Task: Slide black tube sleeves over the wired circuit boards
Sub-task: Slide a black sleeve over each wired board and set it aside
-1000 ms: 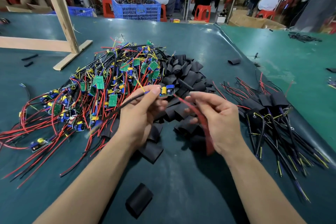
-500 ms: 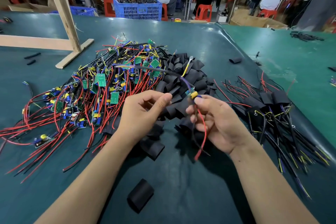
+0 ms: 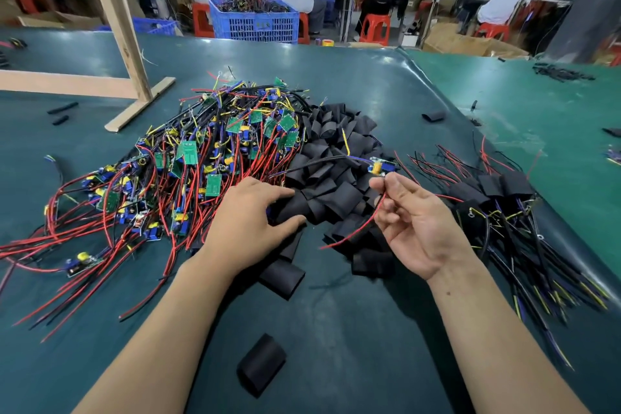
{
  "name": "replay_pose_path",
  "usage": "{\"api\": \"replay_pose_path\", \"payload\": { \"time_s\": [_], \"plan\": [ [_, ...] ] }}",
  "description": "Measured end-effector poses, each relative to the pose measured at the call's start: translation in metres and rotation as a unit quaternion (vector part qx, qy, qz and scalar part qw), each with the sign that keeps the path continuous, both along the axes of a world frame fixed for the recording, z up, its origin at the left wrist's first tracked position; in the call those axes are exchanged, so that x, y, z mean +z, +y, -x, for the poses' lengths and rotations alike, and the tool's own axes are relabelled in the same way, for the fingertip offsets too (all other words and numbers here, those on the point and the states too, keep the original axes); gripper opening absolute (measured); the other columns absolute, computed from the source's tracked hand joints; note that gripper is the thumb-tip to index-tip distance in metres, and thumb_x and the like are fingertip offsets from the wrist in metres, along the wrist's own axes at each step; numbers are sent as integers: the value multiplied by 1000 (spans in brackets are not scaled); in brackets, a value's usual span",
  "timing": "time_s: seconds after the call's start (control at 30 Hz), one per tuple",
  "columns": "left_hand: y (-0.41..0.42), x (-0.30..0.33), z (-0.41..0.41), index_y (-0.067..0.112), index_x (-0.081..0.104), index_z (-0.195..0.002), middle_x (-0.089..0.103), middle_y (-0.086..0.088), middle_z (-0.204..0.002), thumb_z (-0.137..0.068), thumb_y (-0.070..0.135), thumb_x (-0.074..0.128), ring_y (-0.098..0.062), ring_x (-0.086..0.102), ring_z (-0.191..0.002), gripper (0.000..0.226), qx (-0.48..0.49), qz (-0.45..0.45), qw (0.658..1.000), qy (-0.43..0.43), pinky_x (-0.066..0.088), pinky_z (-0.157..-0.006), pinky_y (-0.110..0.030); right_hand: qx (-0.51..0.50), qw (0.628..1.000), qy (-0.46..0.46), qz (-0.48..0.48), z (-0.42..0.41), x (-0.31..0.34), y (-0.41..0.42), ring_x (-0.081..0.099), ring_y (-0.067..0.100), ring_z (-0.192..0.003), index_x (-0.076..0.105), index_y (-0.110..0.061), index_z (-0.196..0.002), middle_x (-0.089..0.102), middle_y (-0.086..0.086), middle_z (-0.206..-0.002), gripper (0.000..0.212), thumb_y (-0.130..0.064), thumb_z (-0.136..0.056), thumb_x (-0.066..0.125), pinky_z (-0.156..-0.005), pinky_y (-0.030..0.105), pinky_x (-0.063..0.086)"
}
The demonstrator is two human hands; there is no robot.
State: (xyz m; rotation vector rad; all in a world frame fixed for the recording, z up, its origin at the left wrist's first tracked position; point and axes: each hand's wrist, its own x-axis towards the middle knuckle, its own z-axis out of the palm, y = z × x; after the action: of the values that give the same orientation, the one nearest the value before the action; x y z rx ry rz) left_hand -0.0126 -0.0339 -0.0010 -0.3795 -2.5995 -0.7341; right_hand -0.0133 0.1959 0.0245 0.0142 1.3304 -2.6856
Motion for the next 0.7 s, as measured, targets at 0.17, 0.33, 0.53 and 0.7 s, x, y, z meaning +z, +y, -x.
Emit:
{"api": "replay_pose_path", "payload": {
  "time_s": [0.17, 0.33, 0.53, 0.7],
  "plan": [
    [2, 4, -5, 17, 72, -114, 64, 14, -98, -79, 31, 81, -13, 58, -102, 39, -1, -88, 996, 17, 44, -91, -24, -11, 1000, 18, -14, 3, -2, 0, 55, 3, -57, 80, -14, -76, 75, 0, -90, 20, -19, -81, 62, -49, 14, 41],
    [7, 4, -7, 9, 72, -114, 70, -1, -106, -80, 23, 81, -21, 62, -104, 38, -23, -106, 994, 21, 49, -94, -40, 36, 998, -19, -48, 0, -4, -3, 54, 5, -57, 76, -1, -88, 74, 1, -84, 23, -16, -79, 62, -46, 14, 39],
    [11, 6, -9, 12, 73, -105, 70, 3, -100, -78, 16, 81, -20, 61, -97, 29, -37, -114, 992, 32, 50, -90, -43, 25, 998, -9, -56, 0, 0, 1, 60, 10, -66, 64, -1, -107, 74, 0, -87, 32, -21, -82, 58, -54, 19, 47],
    [10, 7, -10, 17, 71, -110, 68, 1, -102, -81, 22, 79, -17, 62, -99, 31, -35, -132, 990, 26, 49, -93, -40, 2, 999, 37, 9, 1, 5, 9, 61, 11, -68, 60, -7, -109, 75, 4, -100, 27, -12, -83, 56, -60, 20, 54]
  ]
}}
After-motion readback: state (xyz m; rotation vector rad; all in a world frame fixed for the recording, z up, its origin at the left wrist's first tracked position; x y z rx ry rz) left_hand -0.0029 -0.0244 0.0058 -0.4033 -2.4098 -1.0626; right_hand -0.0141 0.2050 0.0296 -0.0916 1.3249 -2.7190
